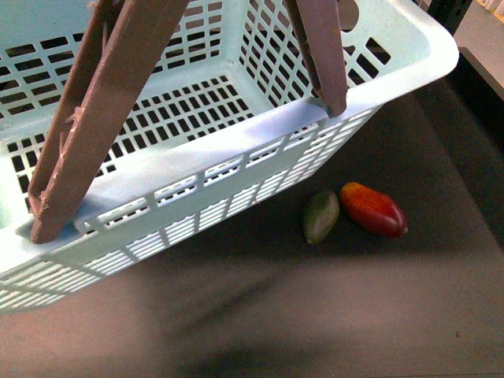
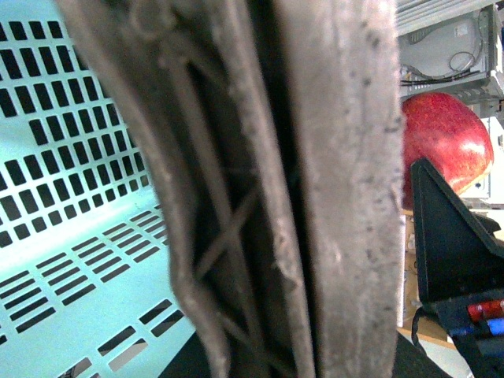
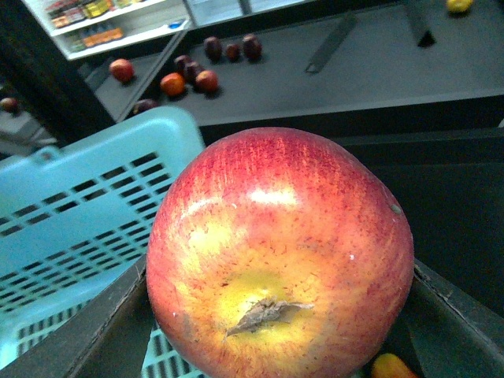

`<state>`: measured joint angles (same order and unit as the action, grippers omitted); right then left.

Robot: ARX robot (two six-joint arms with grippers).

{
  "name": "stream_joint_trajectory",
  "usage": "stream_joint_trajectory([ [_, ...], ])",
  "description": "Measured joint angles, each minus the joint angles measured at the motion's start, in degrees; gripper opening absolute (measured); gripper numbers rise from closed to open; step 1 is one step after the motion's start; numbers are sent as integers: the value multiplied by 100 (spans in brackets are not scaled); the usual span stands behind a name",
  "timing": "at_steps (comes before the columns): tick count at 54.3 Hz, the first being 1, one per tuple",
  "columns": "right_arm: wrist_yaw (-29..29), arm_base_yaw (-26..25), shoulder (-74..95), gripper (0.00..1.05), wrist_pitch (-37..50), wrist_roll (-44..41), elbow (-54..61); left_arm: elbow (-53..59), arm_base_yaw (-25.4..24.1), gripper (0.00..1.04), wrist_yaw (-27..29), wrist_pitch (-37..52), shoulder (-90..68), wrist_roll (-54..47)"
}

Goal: Pick apple with right arm and hold basket with left

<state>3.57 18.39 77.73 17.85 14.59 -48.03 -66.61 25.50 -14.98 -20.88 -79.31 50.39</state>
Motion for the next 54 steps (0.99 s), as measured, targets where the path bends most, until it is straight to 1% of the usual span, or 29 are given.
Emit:
stream_joint_trajectory([
  [4,214,190,-81,79,-129,44,7,0,2,16,-9,0,0,0],
  [10,791,413,-142,79,-256,101,81,0,2,16,-26,0,0,7],
  [12,896,455,-138,79,-293,105,94,0,2,16,-24,0,0,4],
  [23,1045,549,-9,79,-350,107,188,0,0,16,-17,0,0,4],
  [25,1043,551,13,80,-350,107,199,0,0,16,-13,0,0,4],
  [30,955,560,109,96,-341,101,269,0,2,16,-4,0,0,-2],
  [31,916,560,122,98,-334,98,271,0,2,16,-9,0,0,0],
  [35,839,533,127,96,-282,85,271,0,2,16,-22,0,0,7],
  [40,748,457,107,96,-258,68,256,0,2,16,-66,0,0,0],
  [44,634,352,72,96,-260,44,232,0,13,16,7,0,-22,13],
  [49,422,116,-7,96,-275,-39,151,0,11,16,0,0,-22,-11],
  [54,13,-254,-170,96,-168,-179,116,0,9,16,42,0,-22,-4],
])
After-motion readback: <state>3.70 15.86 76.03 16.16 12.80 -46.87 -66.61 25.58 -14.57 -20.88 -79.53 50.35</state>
